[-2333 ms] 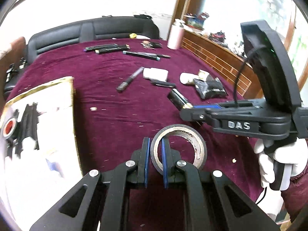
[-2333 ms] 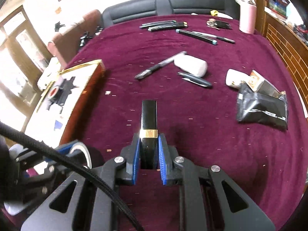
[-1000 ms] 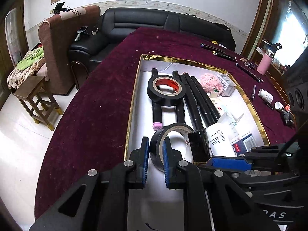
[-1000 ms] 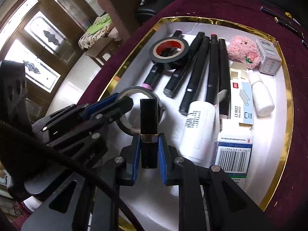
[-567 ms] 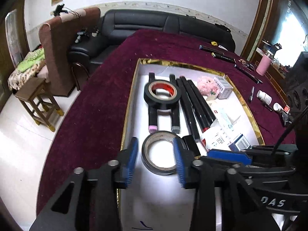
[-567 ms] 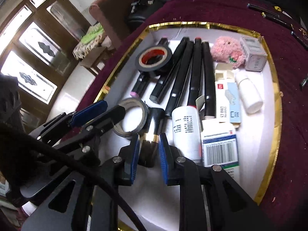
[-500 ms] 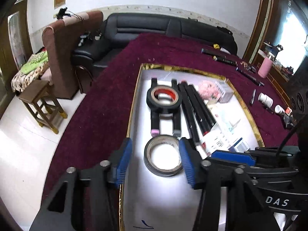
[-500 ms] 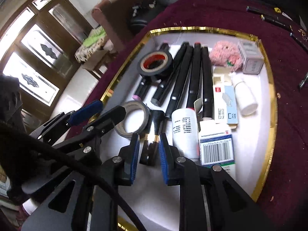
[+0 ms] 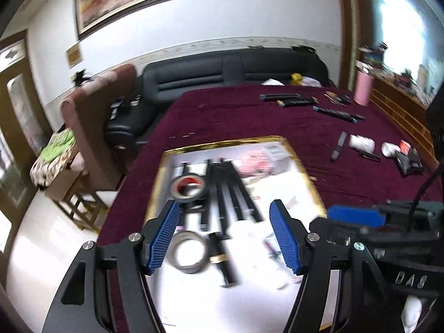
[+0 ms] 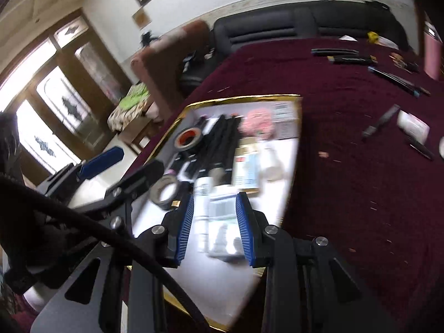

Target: Organize objects

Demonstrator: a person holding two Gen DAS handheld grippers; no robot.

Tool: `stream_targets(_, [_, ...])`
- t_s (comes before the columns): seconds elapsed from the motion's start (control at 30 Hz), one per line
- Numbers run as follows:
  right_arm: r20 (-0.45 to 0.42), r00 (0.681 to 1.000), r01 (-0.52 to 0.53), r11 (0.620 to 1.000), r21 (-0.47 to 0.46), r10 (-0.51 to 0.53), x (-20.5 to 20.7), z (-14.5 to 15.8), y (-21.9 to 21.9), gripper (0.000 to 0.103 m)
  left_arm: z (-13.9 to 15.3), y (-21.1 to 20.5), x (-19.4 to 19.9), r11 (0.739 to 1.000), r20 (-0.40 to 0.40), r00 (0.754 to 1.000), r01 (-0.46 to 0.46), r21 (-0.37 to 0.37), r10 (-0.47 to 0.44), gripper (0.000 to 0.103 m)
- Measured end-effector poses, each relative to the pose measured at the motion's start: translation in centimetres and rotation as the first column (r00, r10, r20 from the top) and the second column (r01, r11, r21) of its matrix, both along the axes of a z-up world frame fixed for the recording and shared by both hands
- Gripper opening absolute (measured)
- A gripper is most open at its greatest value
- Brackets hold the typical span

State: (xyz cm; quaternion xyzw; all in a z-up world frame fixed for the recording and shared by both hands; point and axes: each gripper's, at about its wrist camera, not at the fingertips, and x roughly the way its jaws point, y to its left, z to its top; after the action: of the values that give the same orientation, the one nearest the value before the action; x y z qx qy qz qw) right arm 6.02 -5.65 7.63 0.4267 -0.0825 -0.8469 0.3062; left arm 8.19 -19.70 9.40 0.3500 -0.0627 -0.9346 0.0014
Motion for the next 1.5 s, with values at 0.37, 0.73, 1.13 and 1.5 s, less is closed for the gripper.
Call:
stream_targets(0.37, [0.019,0.978,0.208,0.974,-0.085,-0.207,-0.1,-0.1,12.4,0.034,0.1,12.2,-1.2,0.978,0.049,0.984,0.176,-0.111,-0.172,0.061])
stream_targets(0.73, [0.043,0.924,0.382,0.917,-0.118,-0.38,-0.5,-0.5,22.5,0.037,-2.0,21.5,-3.7,0.938,0.14,0.945,0.315,-0.147,-0.296,0.061])
stream_targets(1.13, [0.08,0.891,0.45,0.892,-0.049,-0.446,-3.8,-2.0,26.4,0.038,-7.2,24.1,-7.0,0.931,0.284,0.906,0.352,-0.097,-0.313,0.061])
stream_targets(1.5, [0.066,0.909,0.41,0.911,0.044,-0.412,-11.9,-1.2,25.4,0.042,-9.1,21.1,-8.3,0.96,0.303,0.911,0.267,0.079,-0.279,0.093])
